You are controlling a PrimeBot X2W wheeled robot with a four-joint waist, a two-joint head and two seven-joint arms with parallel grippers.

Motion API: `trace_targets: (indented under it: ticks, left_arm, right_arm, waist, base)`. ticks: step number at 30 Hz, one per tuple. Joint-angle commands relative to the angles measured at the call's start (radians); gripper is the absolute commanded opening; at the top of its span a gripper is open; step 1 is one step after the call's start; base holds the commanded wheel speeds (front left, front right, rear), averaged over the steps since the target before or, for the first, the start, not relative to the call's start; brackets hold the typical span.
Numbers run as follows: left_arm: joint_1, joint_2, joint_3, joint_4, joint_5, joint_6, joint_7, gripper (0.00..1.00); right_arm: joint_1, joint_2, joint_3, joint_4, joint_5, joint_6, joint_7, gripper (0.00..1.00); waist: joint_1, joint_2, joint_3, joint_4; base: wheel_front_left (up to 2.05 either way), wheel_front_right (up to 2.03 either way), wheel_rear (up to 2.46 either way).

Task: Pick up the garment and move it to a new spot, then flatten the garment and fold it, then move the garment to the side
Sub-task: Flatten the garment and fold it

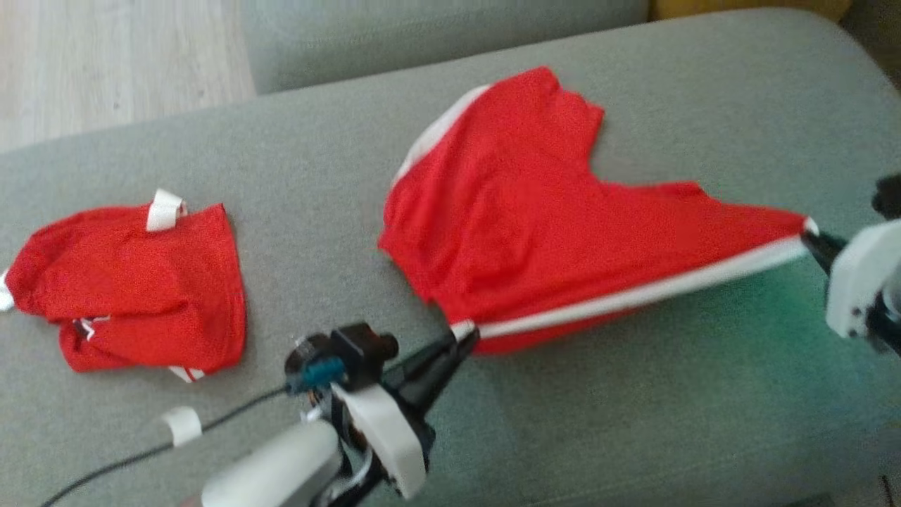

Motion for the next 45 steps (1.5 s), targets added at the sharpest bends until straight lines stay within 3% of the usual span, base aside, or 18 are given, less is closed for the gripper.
trace_targets:
  ticks: [1,5,9,15,22,30,45]
  left_arm:
    - [-0.008,0.045,0.028,-0.045,-0.006,0.015,0.006,0.00]
    - [0.043,0.076,0.002,-0.155,-0.015,0.050,0.054,0.00]
    - [0.058,0.093,0.005,-0.224,-0.014,0.079,0.060,0.00]
    - [0.018,0.076,0.050,-0.250,-0.013,0.115,0.038,0.00]
    - [-0.080,0.053,0.090,-0.198,0.019,0.124,0.016,0.00]
    - [-0.165,0.028,0.114,-0.132,0.029,0.110,0.008,0.00]
    - [-0.308,-0.081,0.088,0.010,0.057,0.050,0.006,0.00]
  right_arm:
    - [0.026,-0.073,-0.007,-0.046,0.025,-0.001,0.031,0.00]
    - [0.139,-0.149,-0.057,-0.189,0.093,-0.001,0.136,0.00]
    - [0.193,-0.161,-0.143,-0.295,0.092,-0.001,0.149,0.00]
    - [0.192,-0.096,-0.271,-0.396,-0.010,-0.001,0.101,0.00]
    - [0.098,0.015,-0.361,-0.428,-0.166,-0.001,0.025,0.00]
    - [-0.072,0.103,-0.329,-0.330,-0.282,-0.001,-0.037,0.00]
    - [-0.449,0.170,-0.210,0.097,-0.459,-0.001,-0.192,0.00]
  waist:
    - [0.0003,0.0000,-0.026,-0.011]
    - [0.0003,0.0000,-0.043,-0.016]
    - [0.0003,0.0000,-0.039,-0.017]
    - [0.0003,0.0000,0.002,0.004]
    - [0.0003,0.0000,0.092,0.053]
    - [0.0003,0.0000,0.186,0.106]
    - [0.0003,0.0000,0.341,0.237]
  base:
    - [0.00,0.00,0.00]
    - [0.00,0.00,0.00]
    - [0.00,0.00,0.00]
    - [0.00,0.00,0.00]
    - [0.00,0.00,0.00]
    - [0.00,0.00,0.00]
    - [0.00,0.00,0.00]
